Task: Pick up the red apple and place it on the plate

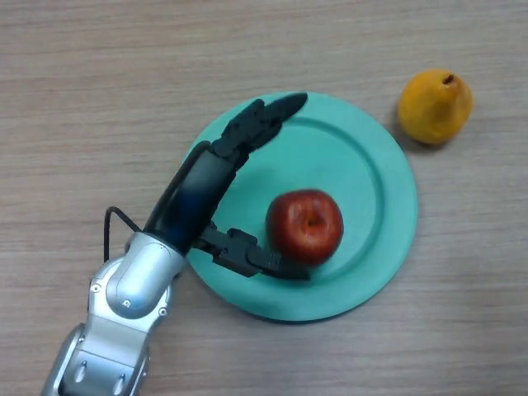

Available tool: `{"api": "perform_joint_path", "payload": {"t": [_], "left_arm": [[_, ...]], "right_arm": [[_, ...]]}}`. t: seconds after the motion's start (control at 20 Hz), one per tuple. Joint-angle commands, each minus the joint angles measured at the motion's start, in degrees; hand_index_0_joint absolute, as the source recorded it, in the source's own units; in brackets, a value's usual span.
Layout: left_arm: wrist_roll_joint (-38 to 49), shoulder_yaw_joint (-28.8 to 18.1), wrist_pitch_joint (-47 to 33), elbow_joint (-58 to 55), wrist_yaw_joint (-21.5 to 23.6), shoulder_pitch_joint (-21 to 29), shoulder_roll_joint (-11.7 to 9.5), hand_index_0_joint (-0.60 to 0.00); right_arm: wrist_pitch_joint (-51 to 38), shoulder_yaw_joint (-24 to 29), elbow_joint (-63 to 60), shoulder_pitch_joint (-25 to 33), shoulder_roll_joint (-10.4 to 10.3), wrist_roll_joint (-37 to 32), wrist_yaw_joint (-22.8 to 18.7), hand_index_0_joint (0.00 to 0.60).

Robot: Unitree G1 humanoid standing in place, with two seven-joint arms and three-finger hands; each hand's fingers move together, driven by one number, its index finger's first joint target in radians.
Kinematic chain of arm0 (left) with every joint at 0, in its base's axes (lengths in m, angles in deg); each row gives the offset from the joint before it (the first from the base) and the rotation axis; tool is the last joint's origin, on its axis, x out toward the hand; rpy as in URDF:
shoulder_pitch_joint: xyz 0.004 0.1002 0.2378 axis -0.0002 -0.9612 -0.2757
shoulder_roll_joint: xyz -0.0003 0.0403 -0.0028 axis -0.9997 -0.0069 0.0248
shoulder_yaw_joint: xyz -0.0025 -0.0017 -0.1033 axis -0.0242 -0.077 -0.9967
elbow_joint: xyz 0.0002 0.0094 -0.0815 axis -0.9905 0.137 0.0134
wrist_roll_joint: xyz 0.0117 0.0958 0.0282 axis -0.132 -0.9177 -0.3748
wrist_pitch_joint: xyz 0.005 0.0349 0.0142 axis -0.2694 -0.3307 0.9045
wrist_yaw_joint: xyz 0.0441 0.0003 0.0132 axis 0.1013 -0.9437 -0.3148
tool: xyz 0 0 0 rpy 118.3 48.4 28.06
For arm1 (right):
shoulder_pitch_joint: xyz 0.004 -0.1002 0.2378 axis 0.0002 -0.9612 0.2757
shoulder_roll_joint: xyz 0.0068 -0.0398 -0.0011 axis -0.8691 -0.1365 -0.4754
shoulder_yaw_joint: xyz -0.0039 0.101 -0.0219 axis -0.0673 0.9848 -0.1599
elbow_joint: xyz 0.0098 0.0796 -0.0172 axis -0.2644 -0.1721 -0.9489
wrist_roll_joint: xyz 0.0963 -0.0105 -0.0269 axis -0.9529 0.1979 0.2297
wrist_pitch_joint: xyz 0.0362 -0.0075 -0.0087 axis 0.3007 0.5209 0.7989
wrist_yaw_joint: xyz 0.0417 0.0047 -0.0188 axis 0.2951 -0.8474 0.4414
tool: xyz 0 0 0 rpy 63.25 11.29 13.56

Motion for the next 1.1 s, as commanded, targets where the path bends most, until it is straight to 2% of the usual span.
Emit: {"api": "perform_joint_path", "payload": {"t": [0.05, 0.2, 0.3, 0.4, 0.45, 0.6, 0.7, 0.8, 0.95, 1.1], "left_arm": [[3.6, -4.64, 0.49, -11.37, -0.3, 0.73, -0.57, 0.0], [7.45, -9.84, 9.94, -23.48, -2.4, 0.06, -0.97, 0.0], [10.73, -14.19, 12.99, -28.78, -3.34, 0.44, -2.98, 0.0], [17.64, -19.91, 17.89, -33.45, -2.9, 0.35, -4.93, 0.0], [19.45, -21.92, 16.92, -34.49, -2.92, -0.54, -6.68, 0.0], [29.94, -30.93, 16.5, -37.11, 0.37, -4.25, -8.67, 0.0], [33.16, -32.96, 12.91, -35.54, 1.33, -7.23, -9.13, 0.0], [33.55, -32.63, 8.54, -31.89, 1.39, -9.75, -8.14, 0.0], [33.26, -32.15, 5.09, -29.28, 1.85, -11.01, -7.78, 0.0], [32.91, -31.75, 4.98, -29.14, 2.6, -10.82, -7.95, 0.0]], "right_arm": [[-7.96, 1.5, 3.08, 0.43, 1.05, -0.59, -1.2, 0.0], [-6.4, 0.72, 3.69, 1.21, 1.67, -0.23, -1.68, 0.0], [-4.68, -0.03, 4.43, 1.63, 2.04, -0.26, -2.07, 0.0], [-3.26, -0.74, 4.97, 2.38, 2.4, -0.45, -2.67, 0.0], [-2.93, -1.52, 5.2, 2.56, 2.52, -0.07, -2.87, 0.0], [0.3, -4.97, 6.16, 5.03, 5.3, -0.58, -5.72, 0.0], [0.57, -7.11, 6.28, 5.99, 5.66, 0.65, -6.13, 0.0], [0.9, -8.72, 5.83, 7.01, 5.27, 1.69, -5.58, 0.0], [1.05, -9.91, 4.7, 7.59, 5.4, 1.88, -4.92, 0.0], [1.76, -11.0, 3.33, 8.93, 6.15, 1.67, -4.55, 0.0]]}}
